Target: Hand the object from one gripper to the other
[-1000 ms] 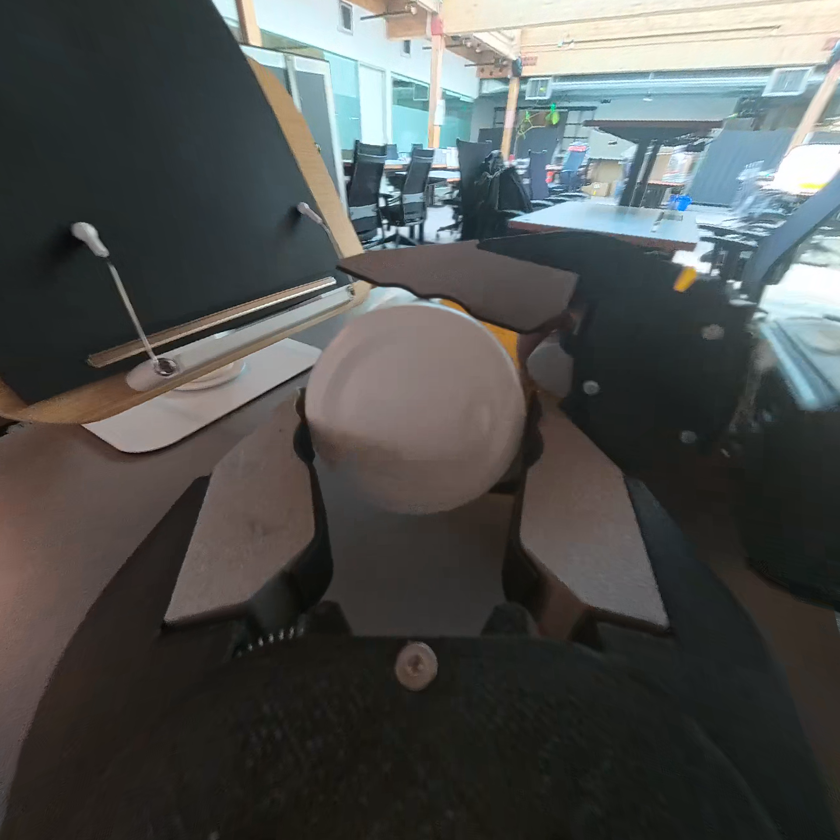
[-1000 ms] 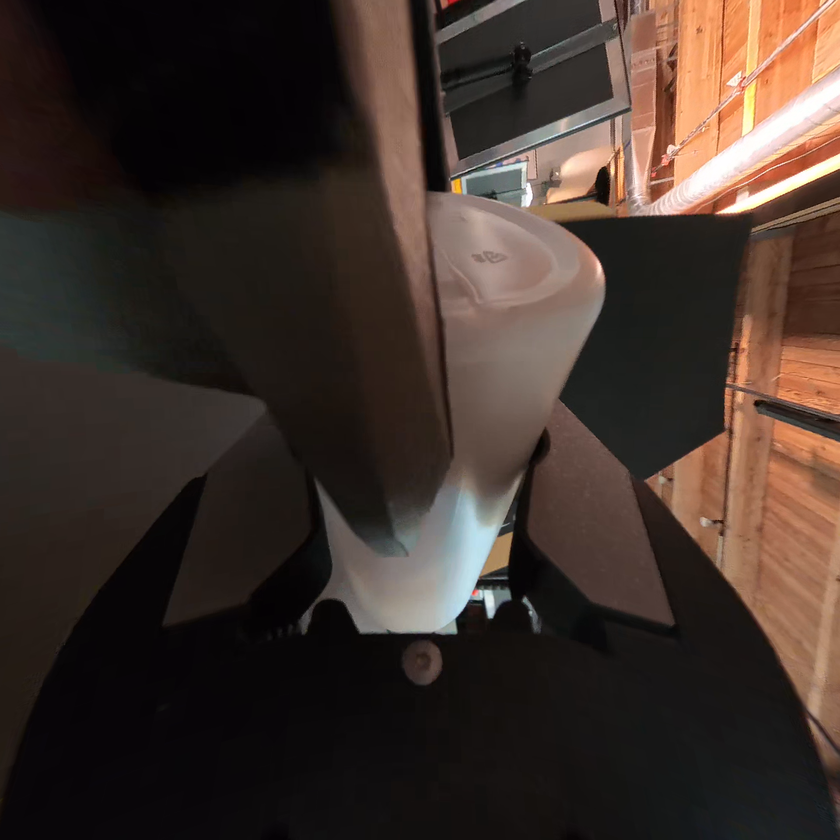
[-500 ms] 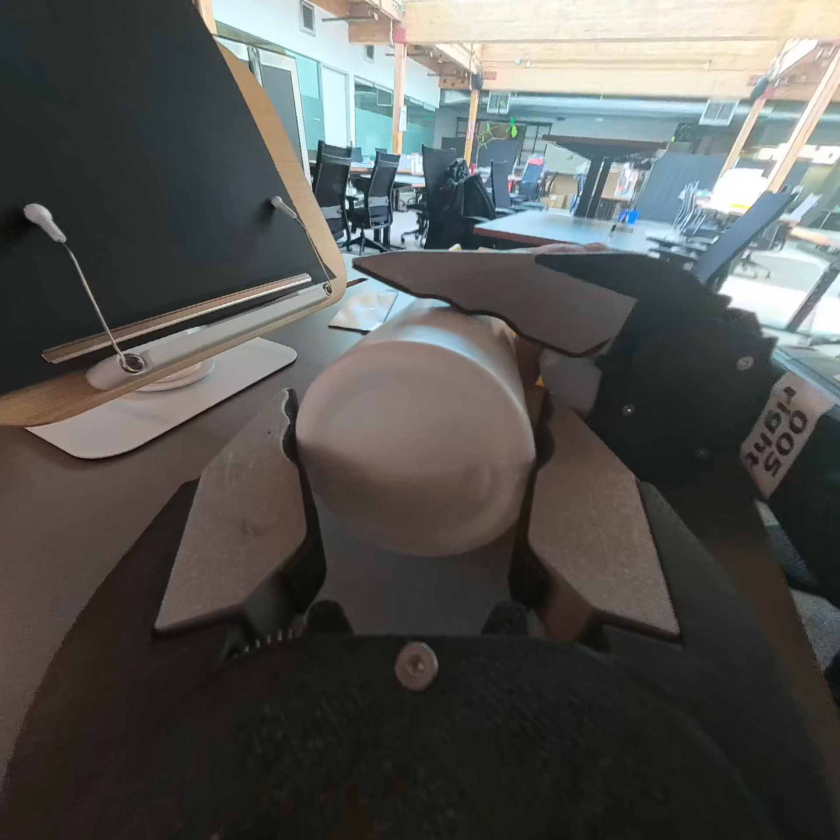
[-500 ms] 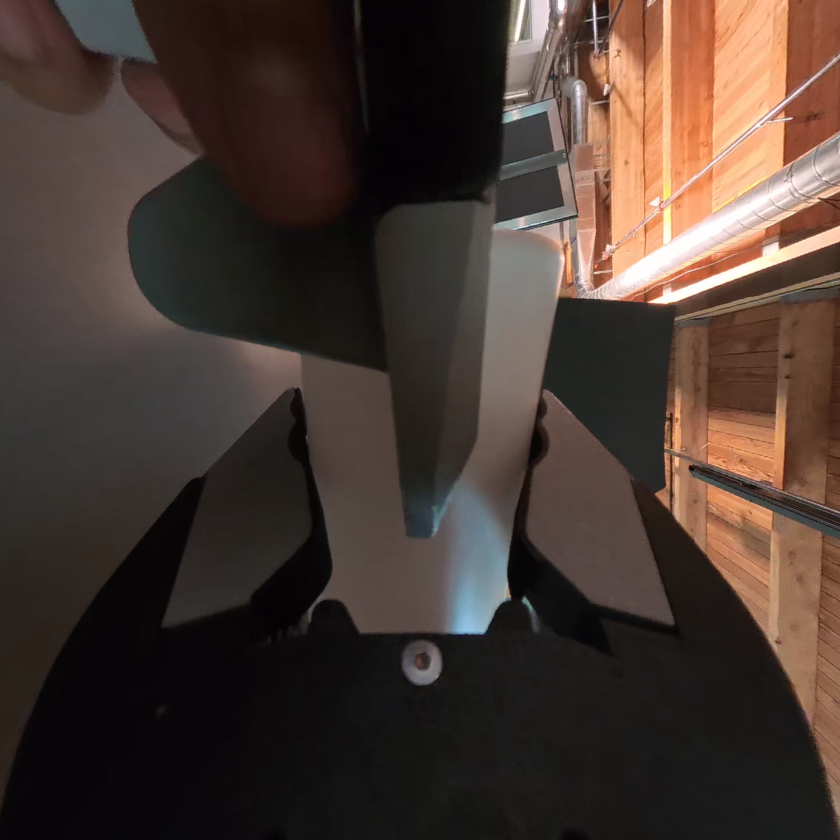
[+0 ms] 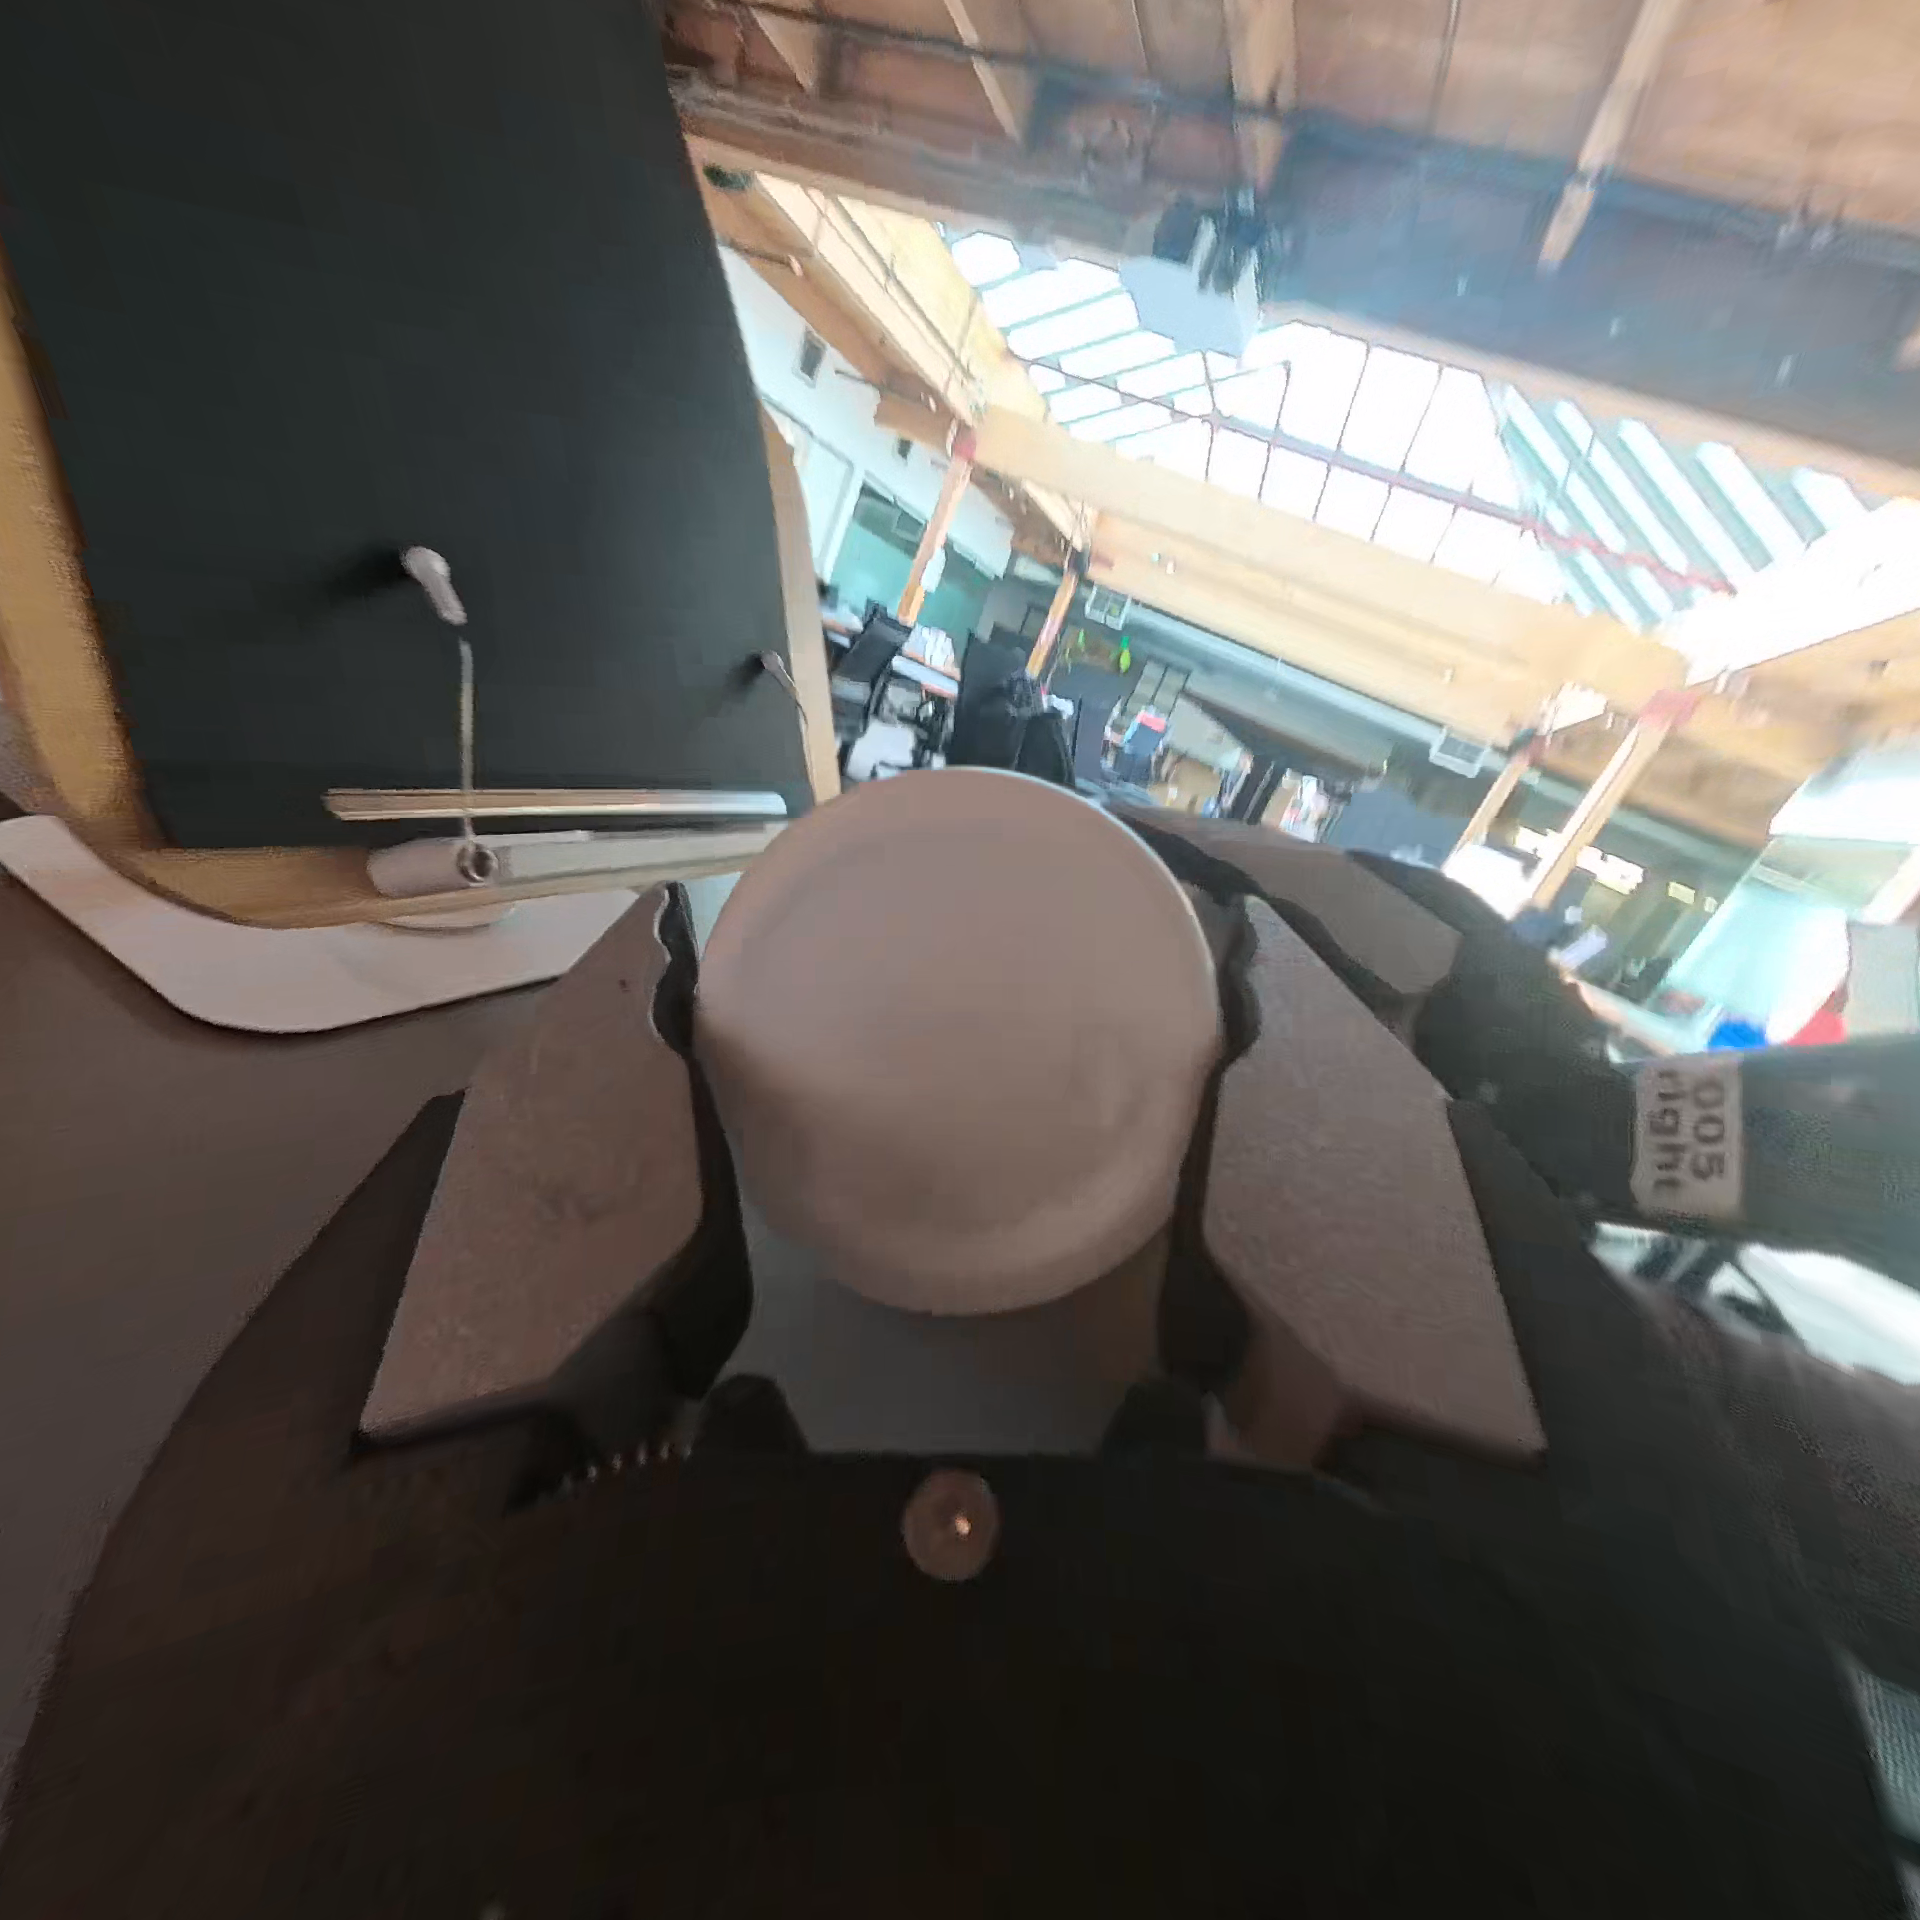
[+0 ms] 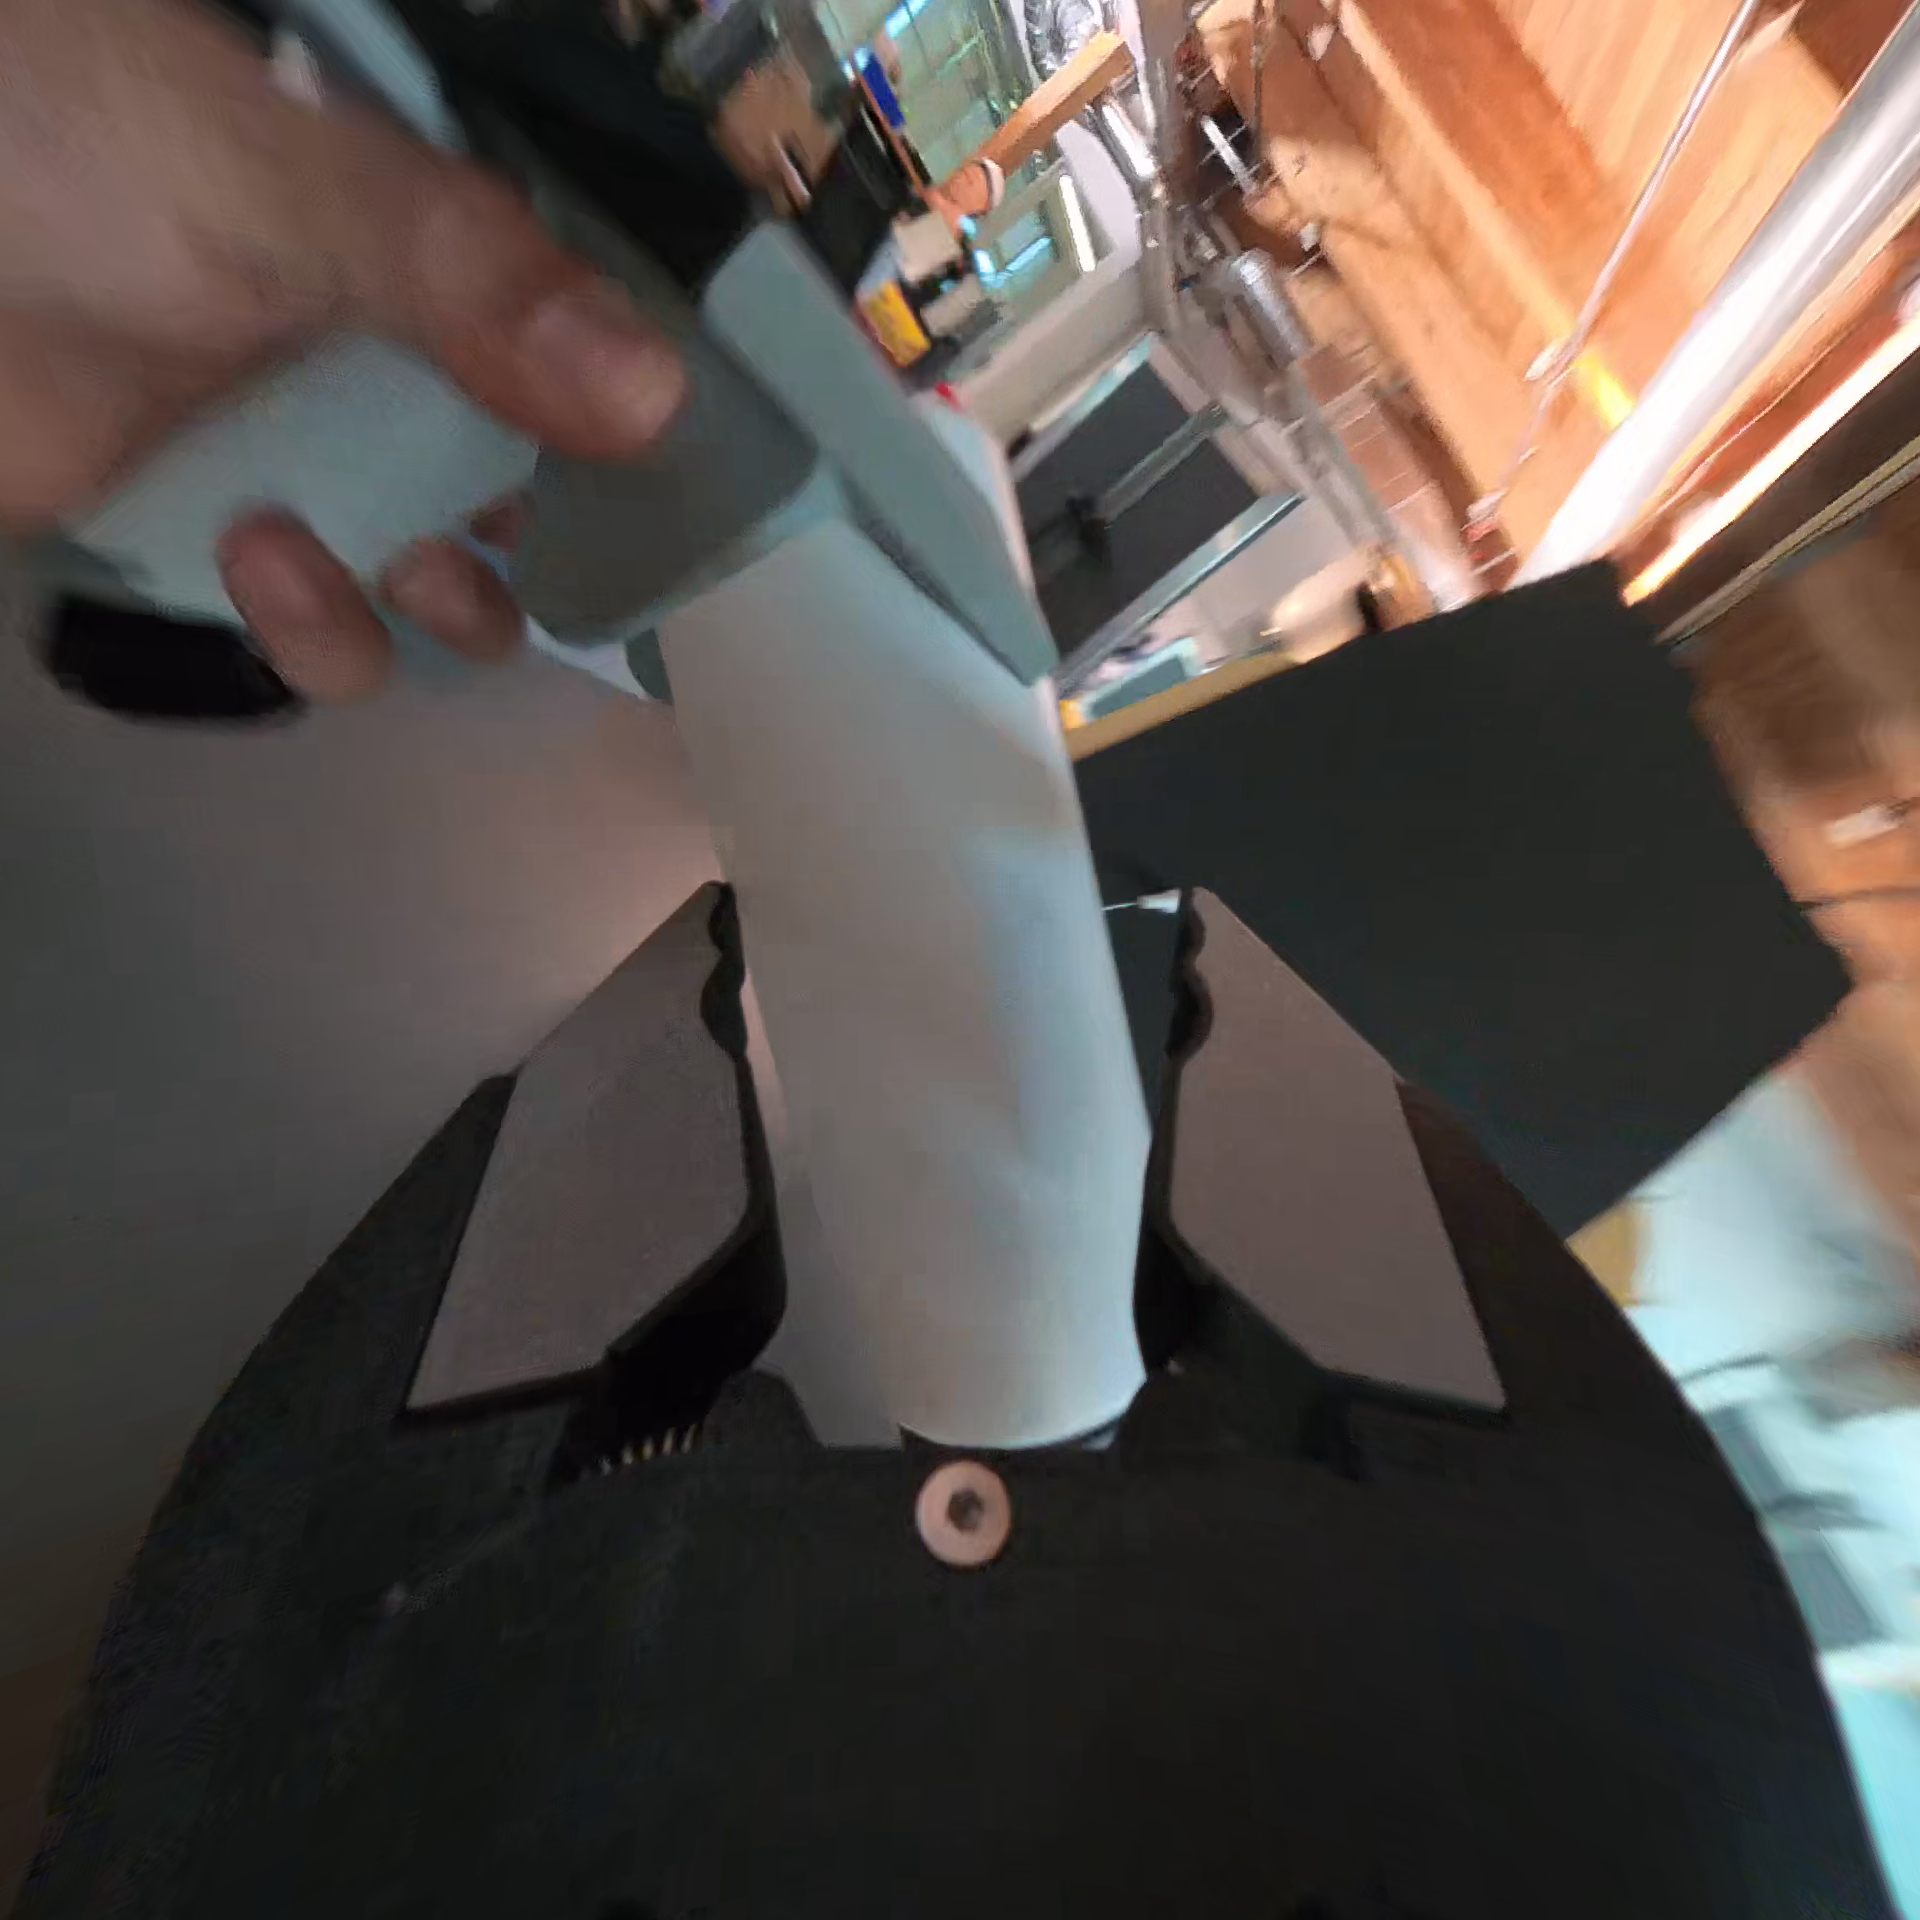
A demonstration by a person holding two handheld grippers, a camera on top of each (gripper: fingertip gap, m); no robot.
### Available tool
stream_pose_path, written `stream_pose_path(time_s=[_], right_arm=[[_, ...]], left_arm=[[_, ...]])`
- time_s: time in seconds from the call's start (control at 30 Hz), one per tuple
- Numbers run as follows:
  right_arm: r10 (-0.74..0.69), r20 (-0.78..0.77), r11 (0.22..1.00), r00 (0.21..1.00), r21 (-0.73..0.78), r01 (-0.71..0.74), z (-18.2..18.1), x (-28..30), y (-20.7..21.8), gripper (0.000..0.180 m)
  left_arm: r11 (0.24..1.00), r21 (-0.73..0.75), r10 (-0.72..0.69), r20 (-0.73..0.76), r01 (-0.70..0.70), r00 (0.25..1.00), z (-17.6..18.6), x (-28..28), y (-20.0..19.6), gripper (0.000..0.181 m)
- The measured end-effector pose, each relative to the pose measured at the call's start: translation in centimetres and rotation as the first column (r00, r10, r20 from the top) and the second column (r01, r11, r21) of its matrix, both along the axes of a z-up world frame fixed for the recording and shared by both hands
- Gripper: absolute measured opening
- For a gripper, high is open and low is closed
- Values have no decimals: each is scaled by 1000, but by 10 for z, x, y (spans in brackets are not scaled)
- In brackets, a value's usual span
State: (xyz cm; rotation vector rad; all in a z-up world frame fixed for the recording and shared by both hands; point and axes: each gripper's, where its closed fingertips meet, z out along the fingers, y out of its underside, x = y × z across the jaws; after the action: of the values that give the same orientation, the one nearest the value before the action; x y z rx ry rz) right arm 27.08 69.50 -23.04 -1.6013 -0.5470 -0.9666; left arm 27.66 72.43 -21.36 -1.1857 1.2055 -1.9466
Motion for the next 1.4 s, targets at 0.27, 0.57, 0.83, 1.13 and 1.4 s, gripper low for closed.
stream_pose_path(time_s=[0.27, 0.57, 0.83, 1.13, 1.4], right_arm=[[276, -770, 949, 575, 125, -288, 7, -11, -9, 71], [174, -946, 858, 273, 10, -513, -12, -28, -33, 90], [1, -740, 842, 673, -363, -400, -82, -9, -27, 114], [-157, -445, 890, 882, -451, -69, -75, 6, -10, 99], [-374, -554, 920, 744, -325, 220, 33, 79, -111, 100]], left_arm=[[994, 82, 69, 37, -72, 997, 4, 1, 1, 97], [992, 116, 49, 66, -56, 997, 11, -3, -5, 97], [984, 100, -158, 90, 149, 983, 19, -16, -35, 97], [979, 144, -157, 95, 143, 983, 21, -23, -32, 93], [960, 270, -84, 42, 70, 996, 0, -17, -27, 55]])
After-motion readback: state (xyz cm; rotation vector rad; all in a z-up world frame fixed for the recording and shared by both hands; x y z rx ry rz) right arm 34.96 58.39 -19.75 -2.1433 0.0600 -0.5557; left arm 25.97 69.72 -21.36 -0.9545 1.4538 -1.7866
